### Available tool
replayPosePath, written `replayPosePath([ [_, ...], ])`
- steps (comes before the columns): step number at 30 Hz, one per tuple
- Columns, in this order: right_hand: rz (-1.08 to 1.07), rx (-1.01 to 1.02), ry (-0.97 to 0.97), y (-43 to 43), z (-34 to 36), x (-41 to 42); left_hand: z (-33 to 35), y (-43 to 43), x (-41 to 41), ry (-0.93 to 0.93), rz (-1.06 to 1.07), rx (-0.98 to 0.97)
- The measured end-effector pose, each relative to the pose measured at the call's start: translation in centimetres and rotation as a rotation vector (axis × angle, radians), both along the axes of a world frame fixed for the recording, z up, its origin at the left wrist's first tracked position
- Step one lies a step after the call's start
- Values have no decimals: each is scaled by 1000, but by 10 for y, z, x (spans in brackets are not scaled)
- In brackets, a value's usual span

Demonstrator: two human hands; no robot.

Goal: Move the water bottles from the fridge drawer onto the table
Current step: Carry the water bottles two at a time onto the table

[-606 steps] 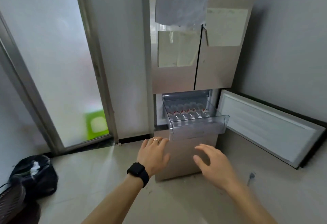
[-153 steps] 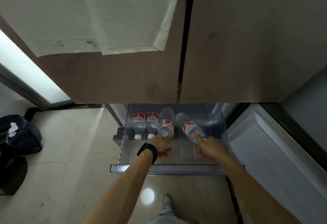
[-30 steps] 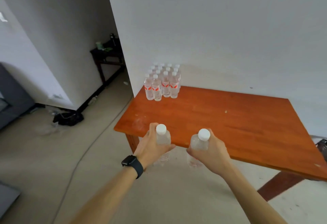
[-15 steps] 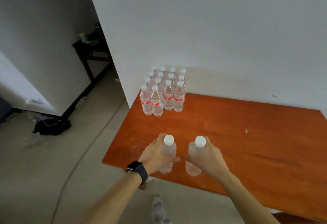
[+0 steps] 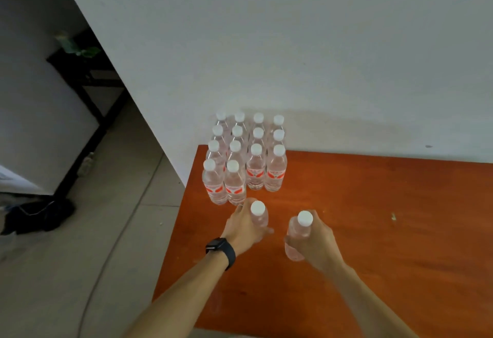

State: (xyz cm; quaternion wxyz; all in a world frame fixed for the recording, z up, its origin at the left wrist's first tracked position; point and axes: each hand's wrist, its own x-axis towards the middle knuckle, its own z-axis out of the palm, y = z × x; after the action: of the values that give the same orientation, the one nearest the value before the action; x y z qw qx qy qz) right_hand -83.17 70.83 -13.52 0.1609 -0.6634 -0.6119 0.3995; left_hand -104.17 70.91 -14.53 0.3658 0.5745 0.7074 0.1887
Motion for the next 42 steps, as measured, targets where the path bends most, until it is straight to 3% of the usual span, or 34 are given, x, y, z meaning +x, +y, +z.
replayPosePath([
  [11,-66,72,99,92,-9,-16,-3,88,5,-77,34,93],
  [23,49,35,136,110,-27,12,-7,101,1,81,-61,53],
  [31,15,16,30,103,-26,8,17,91,2,528,-73,189],
  [38,100,39,-5,102,-31,13,26,95,-6,908,-379,339],
  [42,103,50,24,106,-29,5,28,103,-13,1017,-454,414],
])
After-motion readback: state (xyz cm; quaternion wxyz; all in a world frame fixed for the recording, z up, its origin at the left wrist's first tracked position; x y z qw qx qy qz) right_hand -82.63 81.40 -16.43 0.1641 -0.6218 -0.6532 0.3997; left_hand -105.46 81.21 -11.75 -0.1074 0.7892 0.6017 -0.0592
